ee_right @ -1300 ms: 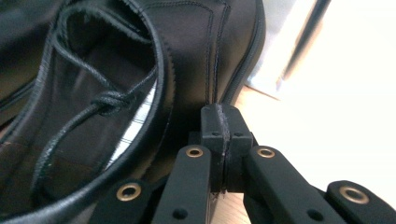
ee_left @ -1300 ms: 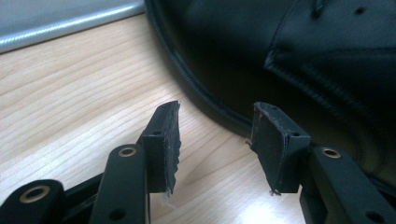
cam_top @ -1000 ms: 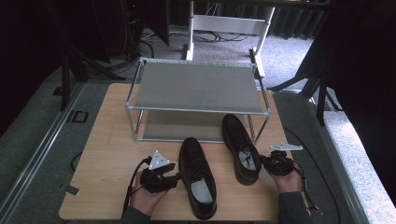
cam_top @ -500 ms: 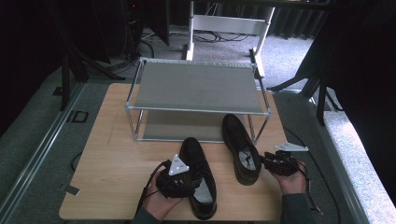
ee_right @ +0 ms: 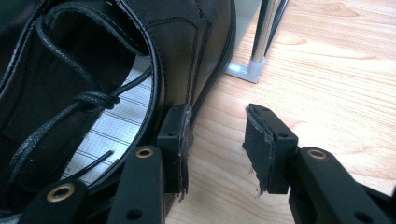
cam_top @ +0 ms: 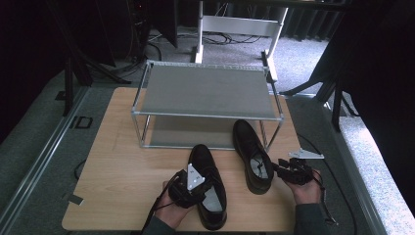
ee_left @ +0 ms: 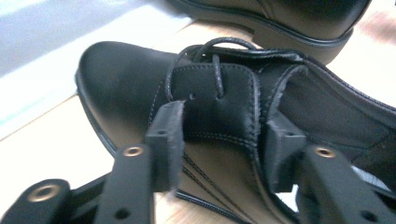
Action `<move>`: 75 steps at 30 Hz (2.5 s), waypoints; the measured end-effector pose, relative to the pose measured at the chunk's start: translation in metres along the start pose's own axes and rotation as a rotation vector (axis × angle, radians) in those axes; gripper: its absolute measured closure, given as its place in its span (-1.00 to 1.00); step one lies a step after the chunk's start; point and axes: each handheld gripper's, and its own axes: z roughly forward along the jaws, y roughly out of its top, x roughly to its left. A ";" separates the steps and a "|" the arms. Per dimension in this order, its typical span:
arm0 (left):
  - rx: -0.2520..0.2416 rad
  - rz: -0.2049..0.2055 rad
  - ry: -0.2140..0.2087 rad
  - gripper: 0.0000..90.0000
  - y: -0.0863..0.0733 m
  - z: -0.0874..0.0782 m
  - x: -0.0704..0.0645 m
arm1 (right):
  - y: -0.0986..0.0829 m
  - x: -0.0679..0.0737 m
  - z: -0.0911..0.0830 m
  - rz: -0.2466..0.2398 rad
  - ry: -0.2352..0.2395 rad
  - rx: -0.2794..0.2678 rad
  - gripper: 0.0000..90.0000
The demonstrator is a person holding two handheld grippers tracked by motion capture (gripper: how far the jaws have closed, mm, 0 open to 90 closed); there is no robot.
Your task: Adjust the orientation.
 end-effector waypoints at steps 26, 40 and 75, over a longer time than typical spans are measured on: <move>-0.137 0.030 0.174 0.85 0.024 -0.002 0.016 | 0.000 0.000 -0.001 0.001 -0.003 -0.006 0.31; -0.164 0.064 0.222 0.84 0.048 0.056 0.009 | 0.006 0.001 -0.006 -0.002 0.002 -0.034 0.32; -0.131 -0.163 -0.022 0.06 0.012 0.027 0.035 | 0.038 0.034 0.016 -0.123 0.017 0.007 0.13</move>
